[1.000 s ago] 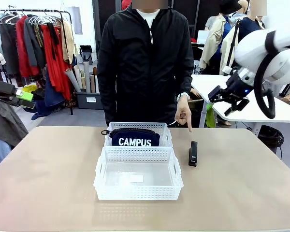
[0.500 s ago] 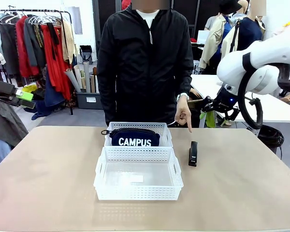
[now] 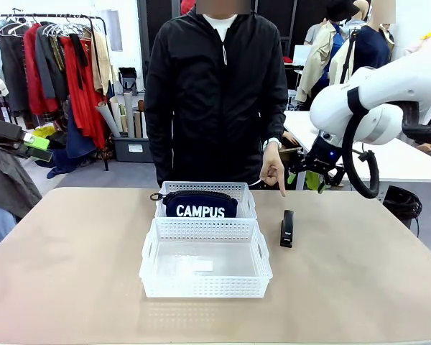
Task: Distribute items into two baskets.
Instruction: Pick up the Stapler that the person points to.
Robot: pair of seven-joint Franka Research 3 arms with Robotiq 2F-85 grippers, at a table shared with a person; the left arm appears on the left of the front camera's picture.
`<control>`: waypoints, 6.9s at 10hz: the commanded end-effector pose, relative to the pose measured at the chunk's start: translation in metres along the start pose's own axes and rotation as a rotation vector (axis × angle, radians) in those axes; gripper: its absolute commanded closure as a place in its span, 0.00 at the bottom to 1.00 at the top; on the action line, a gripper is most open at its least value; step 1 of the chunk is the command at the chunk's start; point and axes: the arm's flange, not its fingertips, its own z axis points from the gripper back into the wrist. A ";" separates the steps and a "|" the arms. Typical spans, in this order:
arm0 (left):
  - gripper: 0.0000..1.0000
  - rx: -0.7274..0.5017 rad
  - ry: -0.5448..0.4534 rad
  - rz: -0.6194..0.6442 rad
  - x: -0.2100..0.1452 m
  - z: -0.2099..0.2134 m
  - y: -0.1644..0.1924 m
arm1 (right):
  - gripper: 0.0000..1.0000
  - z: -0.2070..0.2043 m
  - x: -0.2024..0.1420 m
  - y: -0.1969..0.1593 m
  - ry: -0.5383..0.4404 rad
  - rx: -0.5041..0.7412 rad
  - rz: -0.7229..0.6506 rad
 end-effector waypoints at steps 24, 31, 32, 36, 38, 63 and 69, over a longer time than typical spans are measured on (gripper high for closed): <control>0.00 0.002 -0.001 -0.001 -0.001 0.001 -0.002 | 0.00 -0.120 -0.040 0.027 0.129 -0.250 -0.005; 0.00 0.002 -0.001 -0.001 -0.001 0.001 -0.002 | 0.00 -0.120 -0.041 0.027 0.138 -0.252 -0.004; 0.00 0.002 -0.001 -0.001 -0.001 0.001 -0.002 | 0.00 -0.121 -0.040 0.027 0.136 -0.245 -0.020; 0.00 0.002 -0.001 -0.001 -0.001 0.001 -0.002 | 0.32 -0.121 -0.046 0.037 0.113 -0.273 -0.005; 0.00 0.002 -0.001 -0.001 -0.001 0.001 -0.002 | 0.70 -0.120 -0.045 0.036 0.106 -0.263 -0.013; 0.00 0.002 -0.001 -0.001 -0.001 0.001 -0.002 | 1.00 0.098 -0.156 0.020 0.265 -0.386 0.915; 0.00 0.002 -0.001 -0.001 -0.001 0.001 -0.002 | 1.00 0.148 -0.173 0.010 0.203 -0.294 1.127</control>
